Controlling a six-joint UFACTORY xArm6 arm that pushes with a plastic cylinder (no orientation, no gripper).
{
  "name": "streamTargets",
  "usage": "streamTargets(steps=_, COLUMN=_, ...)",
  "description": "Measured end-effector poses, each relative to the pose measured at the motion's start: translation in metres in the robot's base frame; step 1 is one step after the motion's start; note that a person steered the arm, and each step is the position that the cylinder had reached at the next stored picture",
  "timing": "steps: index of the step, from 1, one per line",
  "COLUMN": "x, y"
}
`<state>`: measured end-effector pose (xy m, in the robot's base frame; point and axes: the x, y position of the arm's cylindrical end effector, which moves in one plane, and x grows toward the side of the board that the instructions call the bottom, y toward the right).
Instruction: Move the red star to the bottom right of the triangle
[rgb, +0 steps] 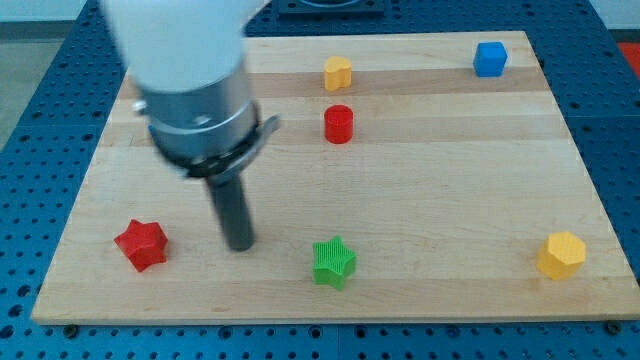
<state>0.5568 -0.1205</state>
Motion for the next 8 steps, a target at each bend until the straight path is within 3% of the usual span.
streamTargets(steps=1, x=0.049, y=-0.050)
streamTargets(steps=2, x=0.062, y=-0.061)
streamTargets(steps=3, x=0.061, y=-0.071)
streamTargets(steps=4, x=0.018, y=-0.075)
streamTargets(steps=6, x=0.018, y=-0.079)
streamTargets(steps=8, x=0.019, y=-0.124)
